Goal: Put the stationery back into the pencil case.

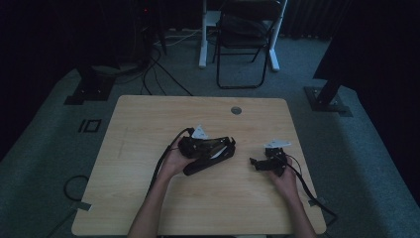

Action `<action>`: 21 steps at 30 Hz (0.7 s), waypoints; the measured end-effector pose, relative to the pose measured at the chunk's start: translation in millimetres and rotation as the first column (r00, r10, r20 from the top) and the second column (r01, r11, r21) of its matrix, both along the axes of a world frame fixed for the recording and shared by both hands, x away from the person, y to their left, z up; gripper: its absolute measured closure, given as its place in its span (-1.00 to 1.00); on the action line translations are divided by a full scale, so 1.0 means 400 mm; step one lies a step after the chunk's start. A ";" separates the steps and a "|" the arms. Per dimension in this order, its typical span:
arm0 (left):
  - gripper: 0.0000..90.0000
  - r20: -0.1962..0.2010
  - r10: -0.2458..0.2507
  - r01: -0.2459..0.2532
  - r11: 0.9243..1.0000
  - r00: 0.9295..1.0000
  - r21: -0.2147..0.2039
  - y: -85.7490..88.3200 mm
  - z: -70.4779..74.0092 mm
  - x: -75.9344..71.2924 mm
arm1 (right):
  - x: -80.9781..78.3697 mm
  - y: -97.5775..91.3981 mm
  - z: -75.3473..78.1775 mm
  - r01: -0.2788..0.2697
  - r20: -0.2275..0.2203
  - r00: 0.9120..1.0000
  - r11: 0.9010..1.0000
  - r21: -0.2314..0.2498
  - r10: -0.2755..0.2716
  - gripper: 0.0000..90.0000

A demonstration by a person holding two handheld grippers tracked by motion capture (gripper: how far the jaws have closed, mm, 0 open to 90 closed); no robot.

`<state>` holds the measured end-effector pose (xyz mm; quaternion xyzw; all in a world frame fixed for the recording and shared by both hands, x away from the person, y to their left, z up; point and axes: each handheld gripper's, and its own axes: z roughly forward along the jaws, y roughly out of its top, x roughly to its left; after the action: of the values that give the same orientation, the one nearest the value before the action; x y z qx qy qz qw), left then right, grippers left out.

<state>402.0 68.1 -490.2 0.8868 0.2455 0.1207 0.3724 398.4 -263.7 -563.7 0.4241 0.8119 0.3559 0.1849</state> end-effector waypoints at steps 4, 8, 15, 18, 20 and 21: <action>0.76 -0.001 0.003 -0.003 1.000 1.000 0.003 0.001 -0.006 -0.002 | 0.000 0.000 0.000 0.000 0.000 1.000 1.000 0.000 0.000 -0.73; 0.76 -0.008 0.008 -0.008 1.000 1.000 0.007 0.005 -0.016 -0.002 | 0.000 0.000 0.000 0.000 0.000 1.000 1.000 0.000 0.000 -0.73; 0.75 -0.013 0.010 -0.010 1.000 1.000 0.015 0.006 -0.022 -0.001 | 0.000 0.000 0.000 0.000 0.000 1.000 1.000 0.000 0.000 -0.73; 0.75 -0.014 0.013 -0.013 1.000 1.000 0.015 0.005 -0.023 0.000 | 0.000 0.000 0.000 0.000 0.000 1.000 1.000 0.000 0.000 -0.73; 0.75 -0.016 0.013 -0.013 1.000 1.000 0.017 0.005 -0.024 0.000 | 0.000 0.000 0.000 0.000 0.000 1.000 1.000 0.000 0.000 -0.73; 0.75 -0.017 0.014 -0.013 1.000 1.000 0.019 0.004 -0.025 0.000 | 0.000 0.000 0.000 0.000 0.000 1.000 1.000 0.000 0.000 -0.73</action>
<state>402.2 69.8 -500.2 0.8897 0.2536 0.1179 0.3610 398.4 -263.7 -563.7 0.4239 0.8121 0.3559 0.1849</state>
